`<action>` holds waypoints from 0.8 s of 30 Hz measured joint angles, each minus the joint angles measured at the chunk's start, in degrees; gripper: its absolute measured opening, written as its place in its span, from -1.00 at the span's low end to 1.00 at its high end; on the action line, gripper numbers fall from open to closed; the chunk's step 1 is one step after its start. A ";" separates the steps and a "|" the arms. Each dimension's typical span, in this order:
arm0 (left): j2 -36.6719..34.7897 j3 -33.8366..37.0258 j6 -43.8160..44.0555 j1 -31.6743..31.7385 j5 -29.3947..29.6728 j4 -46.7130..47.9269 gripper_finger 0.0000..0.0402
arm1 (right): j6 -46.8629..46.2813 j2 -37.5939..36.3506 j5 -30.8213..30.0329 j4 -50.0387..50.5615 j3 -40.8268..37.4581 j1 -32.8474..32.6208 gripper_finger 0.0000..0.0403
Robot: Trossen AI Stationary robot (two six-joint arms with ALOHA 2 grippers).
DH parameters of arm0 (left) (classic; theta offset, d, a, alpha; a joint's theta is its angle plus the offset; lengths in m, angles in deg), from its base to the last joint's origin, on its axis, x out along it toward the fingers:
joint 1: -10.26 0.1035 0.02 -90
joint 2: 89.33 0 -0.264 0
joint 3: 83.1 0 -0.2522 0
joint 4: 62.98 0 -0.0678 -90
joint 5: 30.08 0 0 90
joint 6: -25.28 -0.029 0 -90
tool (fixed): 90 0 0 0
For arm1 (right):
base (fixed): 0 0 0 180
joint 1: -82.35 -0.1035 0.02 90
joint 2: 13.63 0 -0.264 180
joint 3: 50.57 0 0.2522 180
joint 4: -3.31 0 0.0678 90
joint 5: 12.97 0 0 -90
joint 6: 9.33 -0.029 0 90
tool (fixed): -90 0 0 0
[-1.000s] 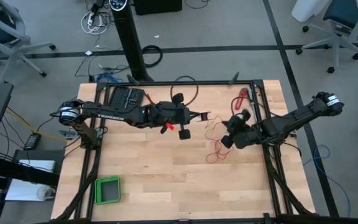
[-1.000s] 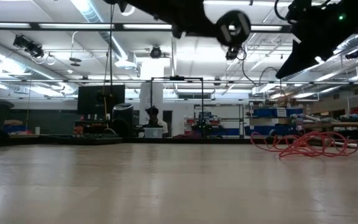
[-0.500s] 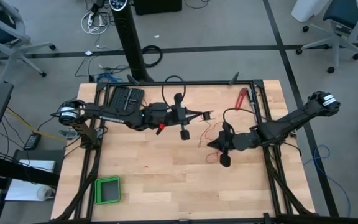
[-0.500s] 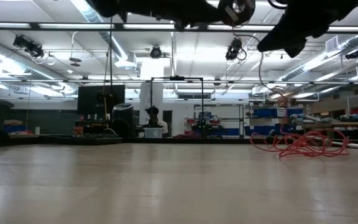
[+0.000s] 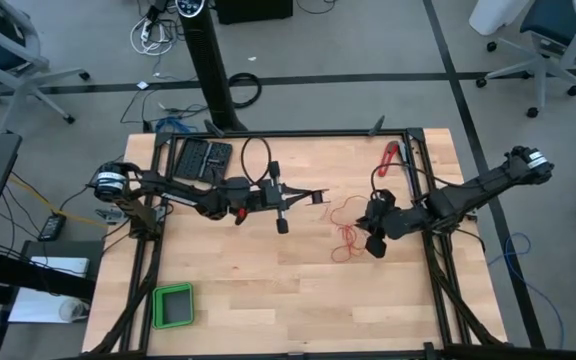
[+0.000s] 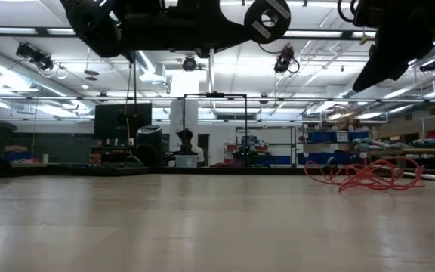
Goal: Coil cords
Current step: Uncoil the red wire from the black spool, then coil the red wire onto the black spool
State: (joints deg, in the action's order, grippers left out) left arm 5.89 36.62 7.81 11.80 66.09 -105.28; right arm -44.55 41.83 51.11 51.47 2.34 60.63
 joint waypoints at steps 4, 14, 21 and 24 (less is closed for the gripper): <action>0.00 0.85 0.28 -0.25 -0.03 1.24 -0.97 | -0.72 0.66 0.02 0.85 0.00 1.66 -0.44; 0.01 0.46 -0.51 -0.46 1.30 21.83 -0.97 | 20.96 1.12 -7.85 -19.71 -0.02 3.03 -0.18; 0.04 -4.20 -0.51 -0.48 1.38 34.43 -0.97 | 29.29 5.85 1.15 -31.15 -0.02 9.08 -0.24; 0.02 -6.11 -0.51 -0.48 1.38 36.88 -0.97 | 30.40 7.01 2.91 -32.24 0.00 11.31 -0.25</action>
State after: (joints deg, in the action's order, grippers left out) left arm 5.91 30.51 7.31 11.32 67.47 -68.39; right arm -14.15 48.84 54.02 19.23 2.34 71.94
